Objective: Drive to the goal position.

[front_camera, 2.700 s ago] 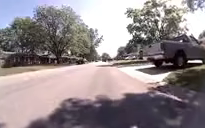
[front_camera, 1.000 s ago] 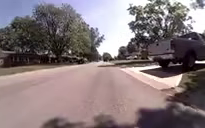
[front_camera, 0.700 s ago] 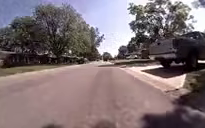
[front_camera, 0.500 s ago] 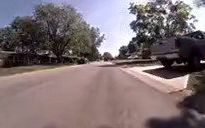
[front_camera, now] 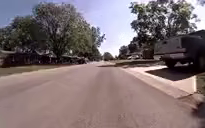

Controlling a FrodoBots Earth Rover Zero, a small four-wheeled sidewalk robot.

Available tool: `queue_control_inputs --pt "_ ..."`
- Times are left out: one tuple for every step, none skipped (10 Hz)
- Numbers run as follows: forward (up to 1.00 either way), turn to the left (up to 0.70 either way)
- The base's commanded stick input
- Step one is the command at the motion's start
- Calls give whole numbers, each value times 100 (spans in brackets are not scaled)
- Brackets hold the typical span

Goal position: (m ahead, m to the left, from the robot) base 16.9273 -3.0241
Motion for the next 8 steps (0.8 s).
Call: queue_control_inputs --pt "50 0" --pt "50 0" --pt "50 0" --pt "50 0" --pt "50 0" --pt "50 0" --pt "50 0" --pt "50 0"
